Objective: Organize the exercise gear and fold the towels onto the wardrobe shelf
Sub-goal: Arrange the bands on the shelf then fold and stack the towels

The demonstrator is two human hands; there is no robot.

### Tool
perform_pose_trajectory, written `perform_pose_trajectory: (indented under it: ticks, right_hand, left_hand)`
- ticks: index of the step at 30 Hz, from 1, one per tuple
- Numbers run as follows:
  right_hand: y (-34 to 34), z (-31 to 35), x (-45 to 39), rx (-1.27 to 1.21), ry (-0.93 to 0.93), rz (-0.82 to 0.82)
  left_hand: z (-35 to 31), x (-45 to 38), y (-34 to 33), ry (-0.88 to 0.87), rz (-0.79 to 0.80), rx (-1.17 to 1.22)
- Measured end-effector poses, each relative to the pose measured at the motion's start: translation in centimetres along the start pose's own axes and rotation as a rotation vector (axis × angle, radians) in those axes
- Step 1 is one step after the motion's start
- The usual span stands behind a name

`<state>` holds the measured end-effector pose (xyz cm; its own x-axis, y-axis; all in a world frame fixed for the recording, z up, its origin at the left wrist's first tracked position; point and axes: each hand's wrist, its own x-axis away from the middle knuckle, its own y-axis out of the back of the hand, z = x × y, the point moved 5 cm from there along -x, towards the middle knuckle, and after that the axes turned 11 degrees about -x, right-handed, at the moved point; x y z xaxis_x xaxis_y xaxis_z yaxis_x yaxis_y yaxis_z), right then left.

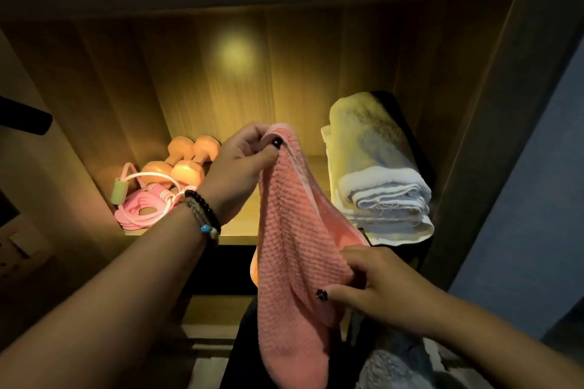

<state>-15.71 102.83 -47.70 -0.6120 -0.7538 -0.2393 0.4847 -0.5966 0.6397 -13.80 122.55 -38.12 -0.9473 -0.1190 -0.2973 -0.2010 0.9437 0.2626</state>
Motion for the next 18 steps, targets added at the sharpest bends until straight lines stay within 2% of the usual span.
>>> perform_pose_trajectory:
  ticks: [3,5,9,13,16,18]
  right_hand:
    - [2.2,-1.6,-0.3,0.143,-0.089,0.008]
    - [4.1,-3.0,-0.3,0.253,-0.164,-0.008]
    - [8.4,-4.6,0.0,0.430,-0.241,-0.055]
    - [12.5,-3.8,0.0,0.606,-0.228,-0.121]
    - [14.7,-2.9,0.0,0.722,-0.247,-0.228]
    - [15.7,-2.1,0.0,0.749,-0.263,-0.358]
  left_hand:
    - [-1.4,-1.8,2.5,0.019,-0.069,0.120]
    - [-2.2,-2.5,4.7,-0.003,-0.142,0.104]
    - [-2.7,-2.2,8.7,-0.063,-0.237,-0.153]
    - [-2.1,-1.0,9.9,-0.104,-0.185,-0.601]
    - [-1.0,-0.4,10.3,-0.089,-0.196,-0.693]
    - [-0.2,-0.2,10.2,-0.071,-0.211,-0.684]
